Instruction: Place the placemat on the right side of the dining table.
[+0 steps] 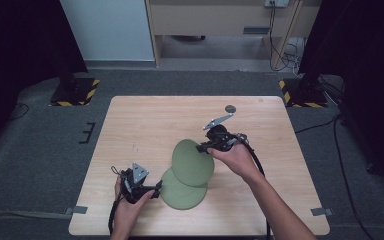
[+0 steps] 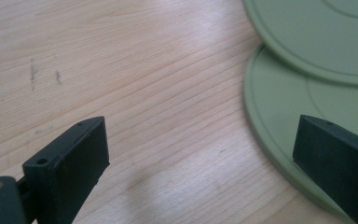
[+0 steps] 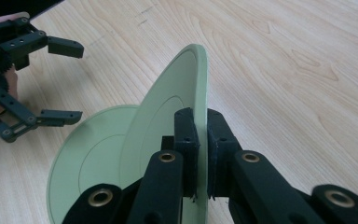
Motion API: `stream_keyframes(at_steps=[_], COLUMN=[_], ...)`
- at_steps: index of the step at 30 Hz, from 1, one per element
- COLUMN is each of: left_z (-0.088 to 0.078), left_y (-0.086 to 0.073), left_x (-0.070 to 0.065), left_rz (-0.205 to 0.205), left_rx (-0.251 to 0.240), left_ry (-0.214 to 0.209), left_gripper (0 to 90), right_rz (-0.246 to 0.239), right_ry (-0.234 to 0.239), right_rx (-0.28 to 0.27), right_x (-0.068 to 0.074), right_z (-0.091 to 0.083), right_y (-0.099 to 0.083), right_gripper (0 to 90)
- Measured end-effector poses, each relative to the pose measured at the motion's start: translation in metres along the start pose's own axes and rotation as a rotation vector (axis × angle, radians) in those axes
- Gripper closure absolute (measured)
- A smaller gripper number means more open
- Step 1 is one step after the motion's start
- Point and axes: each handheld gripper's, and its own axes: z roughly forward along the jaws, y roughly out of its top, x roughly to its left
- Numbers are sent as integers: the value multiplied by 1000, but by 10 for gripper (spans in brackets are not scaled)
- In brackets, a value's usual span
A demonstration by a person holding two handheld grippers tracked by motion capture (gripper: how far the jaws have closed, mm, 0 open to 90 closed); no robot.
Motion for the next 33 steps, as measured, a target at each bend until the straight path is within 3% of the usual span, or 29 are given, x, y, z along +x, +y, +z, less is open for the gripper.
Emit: stream_keyframes(at_steps=[11, 21, 33], left_z=[0, 7, 7], left_y=[-6, -8, -9], left_x=[15, 14, 14], left_rz=[-49, -43, -43], left_rx=[20, 65, 78], left_ry=[35, 29, 29], left_gripper=[30, 29, 26], right_rz=[15, 54, 92], right_ry=[16, 30, 15], right_rx=[-35, -74, -113], right_x=[-2, -8, -19], right_z=[-14, -26, -39], right_y=[4, 5, 2], right_gripper=[857, 858, 858])
